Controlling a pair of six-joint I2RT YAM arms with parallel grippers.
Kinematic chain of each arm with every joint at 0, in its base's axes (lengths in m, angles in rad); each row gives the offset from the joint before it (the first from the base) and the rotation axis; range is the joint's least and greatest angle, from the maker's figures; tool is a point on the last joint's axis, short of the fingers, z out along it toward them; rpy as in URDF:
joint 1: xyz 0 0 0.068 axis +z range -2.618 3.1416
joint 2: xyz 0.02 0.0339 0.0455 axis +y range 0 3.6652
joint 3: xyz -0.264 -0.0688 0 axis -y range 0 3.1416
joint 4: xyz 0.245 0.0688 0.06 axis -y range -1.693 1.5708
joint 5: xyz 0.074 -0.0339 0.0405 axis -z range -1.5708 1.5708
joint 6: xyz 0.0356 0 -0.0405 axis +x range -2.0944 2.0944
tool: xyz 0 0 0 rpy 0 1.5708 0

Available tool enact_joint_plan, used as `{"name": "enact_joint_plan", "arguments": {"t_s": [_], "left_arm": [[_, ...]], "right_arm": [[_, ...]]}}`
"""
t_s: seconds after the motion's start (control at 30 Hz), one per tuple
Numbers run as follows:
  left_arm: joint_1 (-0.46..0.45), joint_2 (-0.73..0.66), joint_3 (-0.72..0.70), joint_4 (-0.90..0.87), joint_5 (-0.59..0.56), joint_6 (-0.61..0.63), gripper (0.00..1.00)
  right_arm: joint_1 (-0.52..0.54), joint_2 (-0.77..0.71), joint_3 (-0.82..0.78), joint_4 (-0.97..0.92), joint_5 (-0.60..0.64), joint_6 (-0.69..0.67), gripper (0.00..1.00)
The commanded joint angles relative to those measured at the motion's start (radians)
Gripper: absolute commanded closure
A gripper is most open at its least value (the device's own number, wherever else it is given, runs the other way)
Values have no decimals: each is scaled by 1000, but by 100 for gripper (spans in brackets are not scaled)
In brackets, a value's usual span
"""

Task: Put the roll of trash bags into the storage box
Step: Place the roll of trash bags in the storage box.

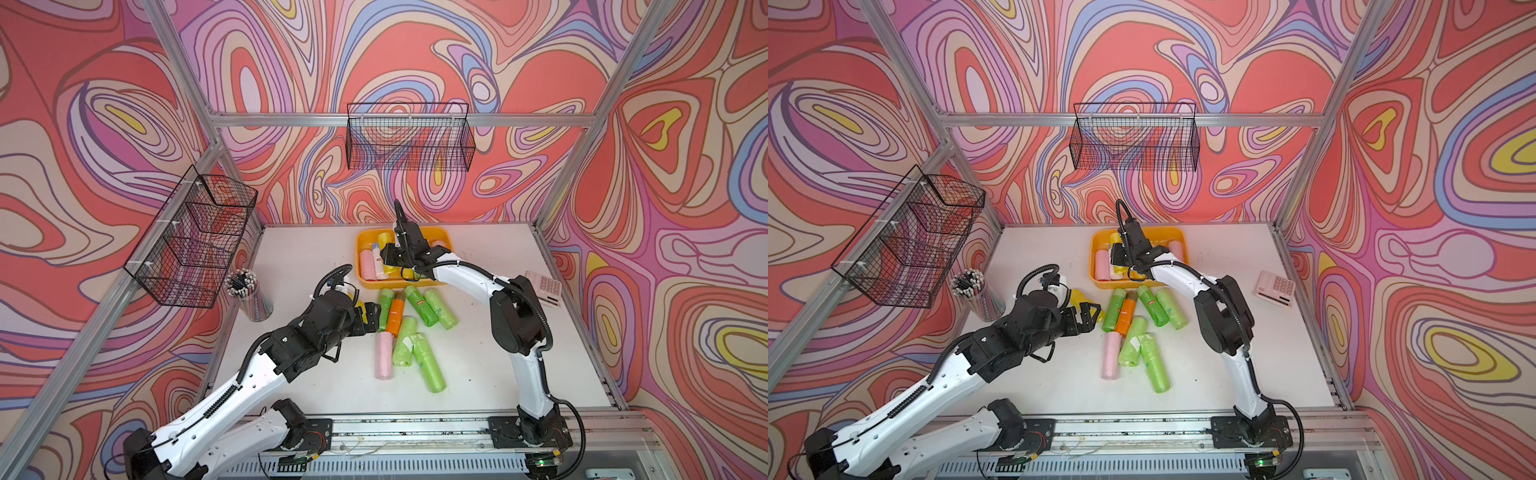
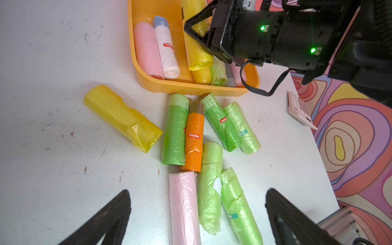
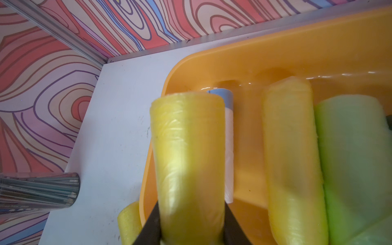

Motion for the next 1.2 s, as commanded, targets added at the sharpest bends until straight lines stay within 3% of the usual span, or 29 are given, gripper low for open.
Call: {"name": "enact_joint_plan", "arguments": {"t_s": [0.0,0.47,0.9,0.97,1.17], "left_arm": [[-3,-10,-9,48,-22,46,0],[-2,-97,-85,55,-45,-7,0],[-3,-75,-36,-17,-51,1,0],[-3,-77,-34,-20,-52,0,0],[-3,-77,-22,-23,-60,0,0]], "right_arm": [[-19,35,32,33,55,-3,79],[-32,154,96,47,114,-29,79],[-37,238,112,124,96,-2,78],[-40,251,128,119,75,2,73],[-42,224,136,113,58,1,46]]}}
